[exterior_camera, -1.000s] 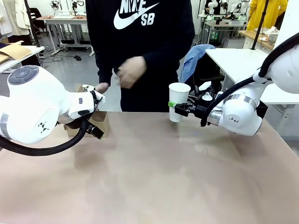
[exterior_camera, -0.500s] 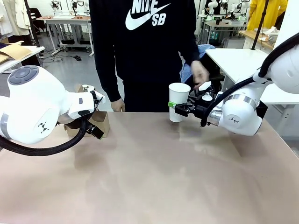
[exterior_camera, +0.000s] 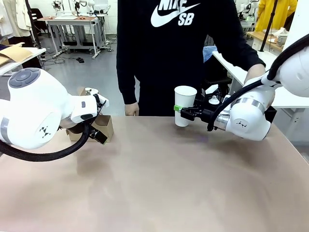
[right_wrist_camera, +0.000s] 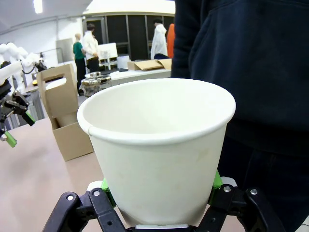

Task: Pour a drink into a cup and package it in a carrier.
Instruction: When a person places the Paper Cup Lid on the 600 ml Paper Cup , lift the 600 ml Paper Cup.

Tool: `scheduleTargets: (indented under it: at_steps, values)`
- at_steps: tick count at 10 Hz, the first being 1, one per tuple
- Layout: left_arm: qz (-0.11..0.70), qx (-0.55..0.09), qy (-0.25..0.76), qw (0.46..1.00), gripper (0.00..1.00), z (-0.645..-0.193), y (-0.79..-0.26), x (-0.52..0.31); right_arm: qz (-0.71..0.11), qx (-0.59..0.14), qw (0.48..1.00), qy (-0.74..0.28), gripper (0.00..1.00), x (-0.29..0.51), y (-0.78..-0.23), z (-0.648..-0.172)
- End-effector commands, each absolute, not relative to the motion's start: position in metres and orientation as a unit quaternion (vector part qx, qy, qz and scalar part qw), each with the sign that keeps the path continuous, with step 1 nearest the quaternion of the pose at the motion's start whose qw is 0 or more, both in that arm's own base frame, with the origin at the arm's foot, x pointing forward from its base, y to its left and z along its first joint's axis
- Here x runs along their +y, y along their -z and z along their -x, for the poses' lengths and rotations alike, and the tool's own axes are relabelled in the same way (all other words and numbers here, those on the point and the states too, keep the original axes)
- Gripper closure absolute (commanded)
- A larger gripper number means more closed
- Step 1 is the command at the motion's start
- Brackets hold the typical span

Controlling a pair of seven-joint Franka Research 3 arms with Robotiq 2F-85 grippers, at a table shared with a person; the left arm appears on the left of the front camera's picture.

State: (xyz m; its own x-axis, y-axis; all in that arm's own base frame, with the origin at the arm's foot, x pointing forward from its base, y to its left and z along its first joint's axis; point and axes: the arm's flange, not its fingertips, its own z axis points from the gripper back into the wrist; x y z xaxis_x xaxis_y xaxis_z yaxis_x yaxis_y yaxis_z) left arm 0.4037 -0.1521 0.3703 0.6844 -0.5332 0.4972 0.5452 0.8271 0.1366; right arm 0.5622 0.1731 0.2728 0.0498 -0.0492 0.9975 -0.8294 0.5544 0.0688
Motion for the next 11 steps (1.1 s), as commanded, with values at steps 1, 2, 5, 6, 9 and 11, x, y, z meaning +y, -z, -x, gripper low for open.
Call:
scheduleTargets:
  at_steps: [1, 2, 5, 6, 9, 11]
  values:
    - [0.012, -0.267, 0.294, 0.918, 0.00, -0.4036, -0.3704, -0.1519, -0.356, -0.619, 0.628, -0.311, 0.20, 0.1742, -0.2785, -0.5604]
    - [0.012, -0.267, 0.294, 0.918, 0.00, -0.4036, -0.3704, -0.1519, -0.356, -0.619, 0.628, -0.311, 0.20, 0.1742, -0.2785, -0.5604]
    - [0.012, -0.267, 0.294, 0.918, 0.00, -0.4036, -0.3704, -0.1519, -0.356, -0.619, 0.628, -0.311, 0.20, 0.1742, -0.2785, -0.5604]
    - [0.012, -0.267, 0.294, 0.918, 0.00, -0.4036, -0.3704, -0.1519, -0.356, -0.619, 0.628, -0.311, 0.20, 0.1742, -0.2785, -0.5604]
    - [0.012, -0.267, 0.294, 0.918, 0.00, -0.4036, -0.3704, -0.1519, -0.356, -0.619, 0.628, -0.311, 0.20, 0.1742, -0.2785, -0.5604]
    - [0.012, -0.267, 0.294, 0.918, 0.00, -0.4036, -0.3704, -0.1519, -0.356, -0.619, 0.628, -0.311, 0.20, 0.1742, -0.2785, -0.5604]
